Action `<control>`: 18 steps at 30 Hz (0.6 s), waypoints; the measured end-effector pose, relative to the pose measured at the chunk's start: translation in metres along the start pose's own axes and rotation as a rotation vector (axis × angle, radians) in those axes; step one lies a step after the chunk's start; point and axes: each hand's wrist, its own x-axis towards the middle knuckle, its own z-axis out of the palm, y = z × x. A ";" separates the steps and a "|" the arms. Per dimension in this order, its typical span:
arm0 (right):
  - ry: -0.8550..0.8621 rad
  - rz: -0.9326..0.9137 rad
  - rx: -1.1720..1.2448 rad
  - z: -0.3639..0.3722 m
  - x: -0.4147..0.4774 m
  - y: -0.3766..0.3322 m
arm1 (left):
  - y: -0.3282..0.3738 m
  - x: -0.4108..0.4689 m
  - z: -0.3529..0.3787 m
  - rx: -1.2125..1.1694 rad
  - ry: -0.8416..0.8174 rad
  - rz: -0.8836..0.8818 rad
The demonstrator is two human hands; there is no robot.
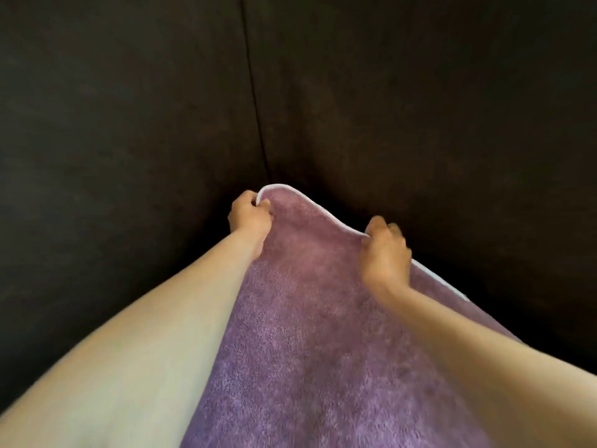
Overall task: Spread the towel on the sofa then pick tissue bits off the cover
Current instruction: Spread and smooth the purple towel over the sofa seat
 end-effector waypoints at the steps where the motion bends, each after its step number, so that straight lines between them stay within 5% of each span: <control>1: -0.033 0.006 0.036 0.008 0.001 0.006 | -0.006 -0.001 0.008 -0.013 -0.016 -0.018; 5: -0.143 -0.068 0.213 0.042 -0.017 0.026 | -0.031 -0.006 0.025 -0.001 -0.131 -0.004; 9: -0.207 -0.259 0.000 0.064 -0.026 0.040 | -0.045 -0.005 0.030 0.069 -0.288 0.395; 11: -0.275 -0.270 -0.130 0.069 -0.023 0.039 | -0.048 0.000 0.043 0.435 -0.389 0.608; 14: -0.353 -0.226 -0.189 0.075 -0.013 0.037 | -0.047 0.007 0.059 1.038 -0.470 0.488; 18: -0.414 -0.120 -0.188 0.074 0.004 0.041 | -0.041 0.022 0.059 1.234 -0.386 0.369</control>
